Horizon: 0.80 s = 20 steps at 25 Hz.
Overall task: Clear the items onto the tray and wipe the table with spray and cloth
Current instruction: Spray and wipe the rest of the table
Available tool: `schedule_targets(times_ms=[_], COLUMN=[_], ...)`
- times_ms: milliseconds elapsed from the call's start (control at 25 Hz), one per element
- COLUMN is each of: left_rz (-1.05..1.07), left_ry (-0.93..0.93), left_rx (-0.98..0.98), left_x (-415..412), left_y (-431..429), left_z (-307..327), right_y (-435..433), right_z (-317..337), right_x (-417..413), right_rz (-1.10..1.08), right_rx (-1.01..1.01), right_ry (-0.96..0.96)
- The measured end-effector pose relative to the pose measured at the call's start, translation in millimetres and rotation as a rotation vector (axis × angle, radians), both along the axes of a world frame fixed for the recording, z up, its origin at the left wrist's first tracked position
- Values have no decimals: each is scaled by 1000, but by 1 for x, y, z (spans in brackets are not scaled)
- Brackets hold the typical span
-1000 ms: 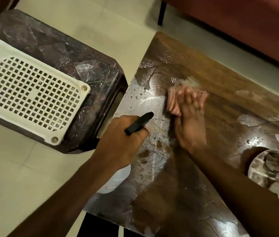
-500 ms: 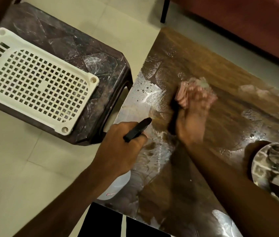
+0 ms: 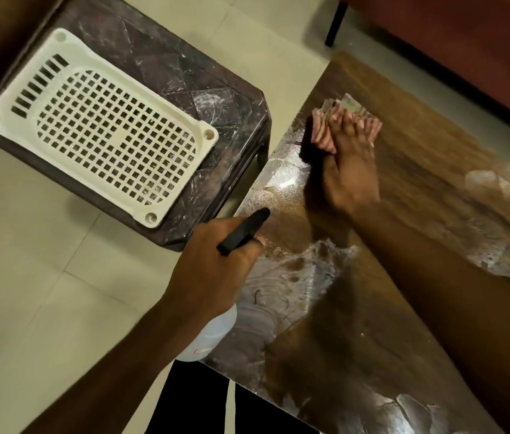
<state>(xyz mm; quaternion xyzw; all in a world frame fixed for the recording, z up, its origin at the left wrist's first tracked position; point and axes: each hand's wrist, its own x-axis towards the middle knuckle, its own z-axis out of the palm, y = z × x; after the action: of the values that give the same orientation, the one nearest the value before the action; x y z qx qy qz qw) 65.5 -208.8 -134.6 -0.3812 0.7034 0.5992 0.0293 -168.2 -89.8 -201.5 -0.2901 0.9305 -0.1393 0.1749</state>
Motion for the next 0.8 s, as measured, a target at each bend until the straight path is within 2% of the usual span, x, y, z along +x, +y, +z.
schedule_targets(times_ms=[40,80,240,280,320,360,440,520,560,600,640,680,800], left_rz=[5,8,7,2,-5,-15,-36,-59,-65,-77,-94,-121,-199], left_ry=[-3,-7,-44,-51,-48,-38,-16,-7,-13,-19,-26,-35,-41], left_rx=[5,6,-10,-9,-8,-4,8,22,29,35,33,16,-55], left_x=[1,2,5,6,7,10,16,22,24,26,28,31,40], left_y=[0,1,6,6,6,6,5,4,4,5,7,9,16], left_z=[0,-1,0,0,-1,-2,-5,-6,-5,-5,-5,-6,-5], right_y=[-9,-11,18,21,23,24,32,36,37,40,47,59,119], right_z=[0,-2,-5,-5,-5,-5,-2,0,0,-2,-6,-10,-16], right_x=[13,30,76,62,46,34,17,25,40,62,87,116,176], right_rz=[-1,103,1038,1160,1145,1010,505,-4,-137,-154,-52,164,976], right_rx=[-5,21,88,96,98,115,97,-25,-57,-44,-10,19,10], right_ry=[-12,-6,-12,3,43,64,51,-14,-27,-17,6,28,27])
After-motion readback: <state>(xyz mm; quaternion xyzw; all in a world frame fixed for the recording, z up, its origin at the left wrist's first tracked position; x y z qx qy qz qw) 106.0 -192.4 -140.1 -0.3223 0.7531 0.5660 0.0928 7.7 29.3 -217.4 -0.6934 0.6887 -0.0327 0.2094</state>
